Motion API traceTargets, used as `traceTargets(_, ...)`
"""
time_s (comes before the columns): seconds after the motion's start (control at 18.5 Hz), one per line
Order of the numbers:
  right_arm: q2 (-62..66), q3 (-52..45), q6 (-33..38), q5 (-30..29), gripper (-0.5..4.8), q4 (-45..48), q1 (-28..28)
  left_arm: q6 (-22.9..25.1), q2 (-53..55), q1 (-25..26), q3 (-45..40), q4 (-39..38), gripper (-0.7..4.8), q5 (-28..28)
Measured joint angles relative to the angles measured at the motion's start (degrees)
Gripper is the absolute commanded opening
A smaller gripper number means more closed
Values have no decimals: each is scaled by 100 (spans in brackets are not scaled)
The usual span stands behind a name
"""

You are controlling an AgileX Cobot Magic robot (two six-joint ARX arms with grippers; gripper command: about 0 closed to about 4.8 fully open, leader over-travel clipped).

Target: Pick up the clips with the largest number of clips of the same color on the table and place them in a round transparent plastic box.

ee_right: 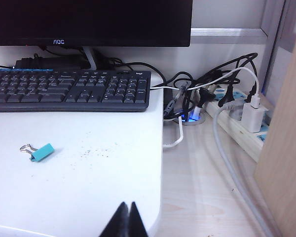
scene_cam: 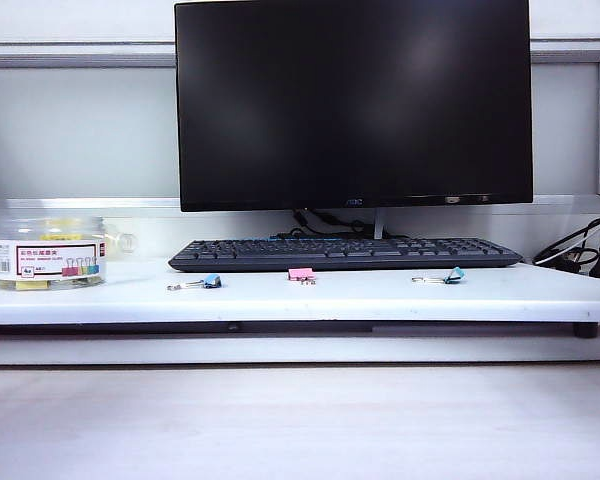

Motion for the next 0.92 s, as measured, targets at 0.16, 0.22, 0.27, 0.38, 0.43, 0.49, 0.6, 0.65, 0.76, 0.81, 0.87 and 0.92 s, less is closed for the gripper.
traceTargets(0.16,0,0,0,0,-1,0,0,2,0,269,2,2,183,90)
traceTargets(0.22,0,0,0,0,-1,0,0,0,0,525,0,2,183,111)
traceTargets(0.27,0,0,0,0,-1,0,0,0,0,710,2,2,183,111)
traceTargets(0.38,0,0,0,2,-1,0,0,-2,0,1200,0,2,183,125)
traceTargets(0.43,0,0,0,0,-1,0,0,-2,0,1375,0,2,183,125)
traceTargets(0.49,0,0,0,0,-1,0,-2,-2,0,1478,0,2,183,120)
traceTargets(0.6,0,0,0,0,-1,-9,-2,-2,0,1510,0,2,183,122)
traceTargets(0.65,0,0,0,0,-1,-13,-2,-2,0,1493,0,2,183,129)
traceTargets(0.76,0,0,0,0,-1,-13,-2,0,0,1493,0,2,183,151)
traceTargets(0.81,0,0,0,0,-1,-13,-2,0,0,1493,0,2,183,151)
traceTargets(0.87,0,0,0,0,-1,-13,-2,0,0,1493,0,2,183,151)
traceTargets(0.92,0,0,0,0,-1,-15,-2,-2,0,1493,0,2,183,151)
